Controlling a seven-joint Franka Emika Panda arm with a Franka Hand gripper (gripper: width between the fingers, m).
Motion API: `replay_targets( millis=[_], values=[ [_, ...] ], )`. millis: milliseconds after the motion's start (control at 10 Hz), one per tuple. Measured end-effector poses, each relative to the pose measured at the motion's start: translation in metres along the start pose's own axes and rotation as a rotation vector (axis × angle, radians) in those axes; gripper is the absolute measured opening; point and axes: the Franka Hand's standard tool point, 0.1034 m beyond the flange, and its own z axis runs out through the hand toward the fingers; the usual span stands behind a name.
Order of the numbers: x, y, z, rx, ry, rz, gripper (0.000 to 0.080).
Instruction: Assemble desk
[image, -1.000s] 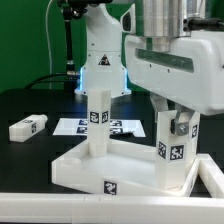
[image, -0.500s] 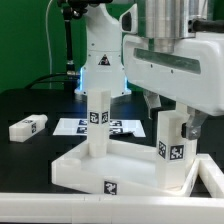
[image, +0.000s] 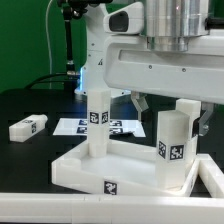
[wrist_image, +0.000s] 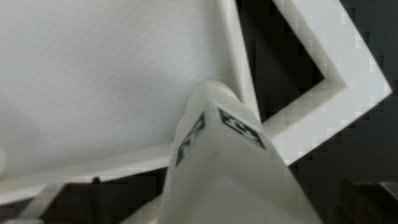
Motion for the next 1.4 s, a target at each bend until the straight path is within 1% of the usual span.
replay_targets(
  millis=[300,400,500,800,900,1100,1200,1400],
  values=[
    [0.0011,0.0005,-0.0002,-0.004,0.006,-0.185,0.0649],
    [0.0026,-0.0006,0.0,-0.022,0.035,-0.337,0.0649],
    [0.0019,-0.0014,0.0008,-0.037,0.045,-0.429,0.0649],
    [0.0041,-0.0008,0.0011,-0.042,0.051,-0.664,0.0649],
    [0.0053,-0.0002,0.0021,-0.054,0.061,-0.78,0.0649],
    [0.0055,-0.0004,0.0022,-0.067,0.064,-0.86,0.0637],
    [0.0059,0.0003,0.0024,-0.067,0.063,-0.857,0.0637],
    [0.0061,0.0007,0.0026,-0.067,0.063,-0.857,0.0287]
  ],
)
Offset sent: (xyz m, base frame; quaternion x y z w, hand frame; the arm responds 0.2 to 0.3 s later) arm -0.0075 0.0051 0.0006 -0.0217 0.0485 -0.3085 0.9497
